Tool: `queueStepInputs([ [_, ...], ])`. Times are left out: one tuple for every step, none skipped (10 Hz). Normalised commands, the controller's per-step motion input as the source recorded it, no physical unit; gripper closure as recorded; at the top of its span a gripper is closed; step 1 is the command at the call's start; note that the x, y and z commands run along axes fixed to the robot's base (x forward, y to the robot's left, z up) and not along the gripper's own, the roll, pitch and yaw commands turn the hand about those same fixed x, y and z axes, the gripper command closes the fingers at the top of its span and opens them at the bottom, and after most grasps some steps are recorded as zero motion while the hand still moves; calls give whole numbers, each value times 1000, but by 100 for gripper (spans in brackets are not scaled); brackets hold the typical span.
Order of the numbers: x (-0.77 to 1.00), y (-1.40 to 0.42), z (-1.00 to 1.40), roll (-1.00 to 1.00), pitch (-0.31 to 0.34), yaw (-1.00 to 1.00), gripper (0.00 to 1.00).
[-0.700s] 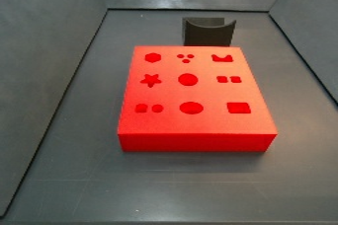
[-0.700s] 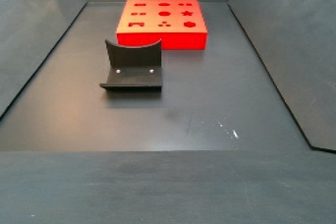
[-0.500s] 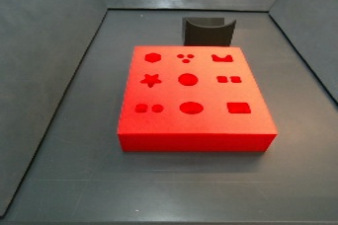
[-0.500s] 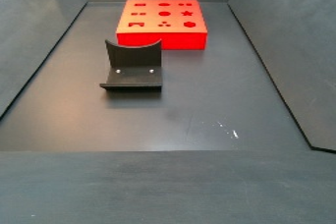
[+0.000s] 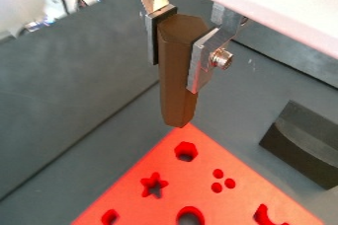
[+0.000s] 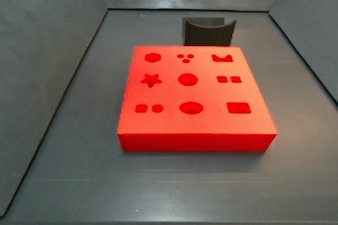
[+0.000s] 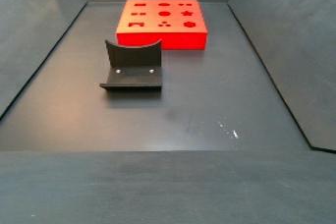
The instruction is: Insert the hexagon object.
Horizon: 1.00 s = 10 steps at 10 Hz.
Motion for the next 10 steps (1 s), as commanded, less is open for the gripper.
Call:
queueStepInputs([
  [0,409,-463,-91,-307,-23,100],
  [0,214,-466,-3,-319,0,100],
  [0,169,-337,9,-237,0,100],
  [109,94,-320,13,-104,0,100],
  [206,51,-406,17,-10,0,100],
  [183,0,-300,41,0,0,100],
  [249,0,-411,69,80,-17,100],
  [197,0,-409,64,20,-29,100],
  [0,0,-366,99,-66,0,100],
  [-37,0,-400,116,-149,0,100],
])
